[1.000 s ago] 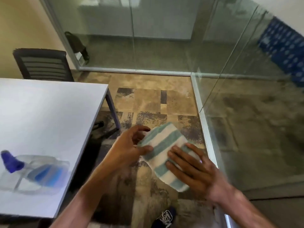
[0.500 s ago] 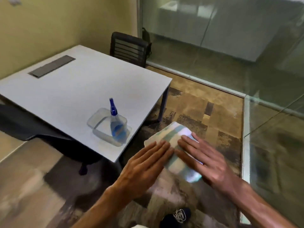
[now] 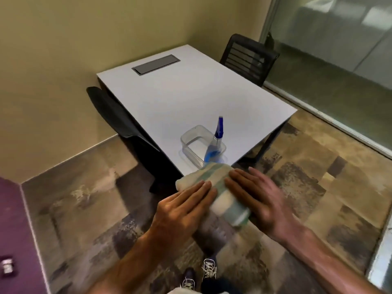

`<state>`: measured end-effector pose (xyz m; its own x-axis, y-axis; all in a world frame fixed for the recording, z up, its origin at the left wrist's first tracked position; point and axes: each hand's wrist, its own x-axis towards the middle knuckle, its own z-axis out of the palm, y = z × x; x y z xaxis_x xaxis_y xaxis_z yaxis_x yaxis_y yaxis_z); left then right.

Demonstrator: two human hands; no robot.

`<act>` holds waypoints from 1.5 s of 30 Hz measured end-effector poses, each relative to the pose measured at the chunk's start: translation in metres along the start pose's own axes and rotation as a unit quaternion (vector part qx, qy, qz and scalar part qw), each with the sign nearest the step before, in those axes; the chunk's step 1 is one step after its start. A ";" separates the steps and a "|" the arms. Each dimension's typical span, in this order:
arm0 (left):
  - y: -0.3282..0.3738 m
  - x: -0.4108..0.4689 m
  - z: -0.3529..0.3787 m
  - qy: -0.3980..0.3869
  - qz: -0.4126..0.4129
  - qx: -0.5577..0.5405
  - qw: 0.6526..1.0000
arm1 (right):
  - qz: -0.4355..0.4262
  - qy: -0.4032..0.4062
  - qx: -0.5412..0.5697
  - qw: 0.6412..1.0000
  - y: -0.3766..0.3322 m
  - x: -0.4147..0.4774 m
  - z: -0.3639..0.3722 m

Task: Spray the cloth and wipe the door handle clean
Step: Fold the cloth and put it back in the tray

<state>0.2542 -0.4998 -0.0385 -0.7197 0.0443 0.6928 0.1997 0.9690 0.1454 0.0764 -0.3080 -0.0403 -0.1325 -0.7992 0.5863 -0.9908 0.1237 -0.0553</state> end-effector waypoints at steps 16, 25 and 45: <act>-0.030 0.043 0.038 -0.010 -0.209 0.157 0.965 | 0.014 0.023 -0.012 1.000 0.017 0.067 0.068; -0.093 0.050 0.051 -0.032 -0.166 0.134 0.977 | 0.045 0.016 0.020 0.999 0.042 0.102 0.107; -0.349 0.123 0.058 -0.310 -0.513 -0.318 0.735 | 0.211 0.067 -0.076 0.972 0.027 0.220 0.189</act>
<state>0.0574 -0.8188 -0.0445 -0.8339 -0.3372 -0.4369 -0.5303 0.2702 0.8036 0.0155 -0.5920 -0.0658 -0.5114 -0.5761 0.6376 -0.8321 0.5174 -0.1998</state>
